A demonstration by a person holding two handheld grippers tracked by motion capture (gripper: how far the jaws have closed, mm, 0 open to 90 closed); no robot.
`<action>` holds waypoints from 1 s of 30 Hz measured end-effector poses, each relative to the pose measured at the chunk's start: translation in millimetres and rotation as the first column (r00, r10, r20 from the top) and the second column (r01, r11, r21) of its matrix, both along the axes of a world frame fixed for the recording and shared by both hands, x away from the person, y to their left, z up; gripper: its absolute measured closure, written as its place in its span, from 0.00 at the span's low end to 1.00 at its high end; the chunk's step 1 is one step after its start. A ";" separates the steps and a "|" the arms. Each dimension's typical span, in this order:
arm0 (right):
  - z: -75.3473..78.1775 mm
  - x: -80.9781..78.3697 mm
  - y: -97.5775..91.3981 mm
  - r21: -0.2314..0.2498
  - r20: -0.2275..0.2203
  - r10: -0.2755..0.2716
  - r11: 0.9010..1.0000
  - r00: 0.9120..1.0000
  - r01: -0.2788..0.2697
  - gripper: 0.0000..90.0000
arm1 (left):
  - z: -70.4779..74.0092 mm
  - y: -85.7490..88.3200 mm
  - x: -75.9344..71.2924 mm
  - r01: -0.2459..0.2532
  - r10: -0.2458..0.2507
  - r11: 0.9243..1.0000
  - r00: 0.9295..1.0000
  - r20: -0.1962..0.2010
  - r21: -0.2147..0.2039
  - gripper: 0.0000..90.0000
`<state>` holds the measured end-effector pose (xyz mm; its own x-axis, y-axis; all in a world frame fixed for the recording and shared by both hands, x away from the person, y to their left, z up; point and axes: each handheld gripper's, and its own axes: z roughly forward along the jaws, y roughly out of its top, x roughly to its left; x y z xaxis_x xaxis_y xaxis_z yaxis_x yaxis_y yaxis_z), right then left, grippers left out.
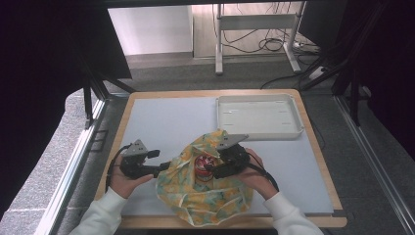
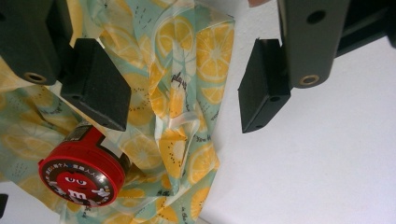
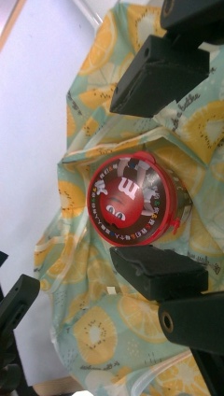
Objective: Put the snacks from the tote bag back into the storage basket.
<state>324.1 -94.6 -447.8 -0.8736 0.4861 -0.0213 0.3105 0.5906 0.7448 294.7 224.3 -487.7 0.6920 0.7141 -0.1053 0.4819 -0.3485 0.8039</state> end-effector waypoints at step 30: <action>-39.9 11.9 45.0 -0.196 -0.080 -0.012 0.981 0.997 -0.004 0.27 | -3.5 -1.5 1.4 0.015 -0.015 1.000 1.000 -0.017 0.010 0.39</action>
<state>336.0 -49.6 -487.7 -0.8744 0.4830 -0.0465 0.3671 0.7210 0.5877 296.1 222.8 -491.2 0.7006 0.7050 -0.1101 0.4904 -0.3637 0.7920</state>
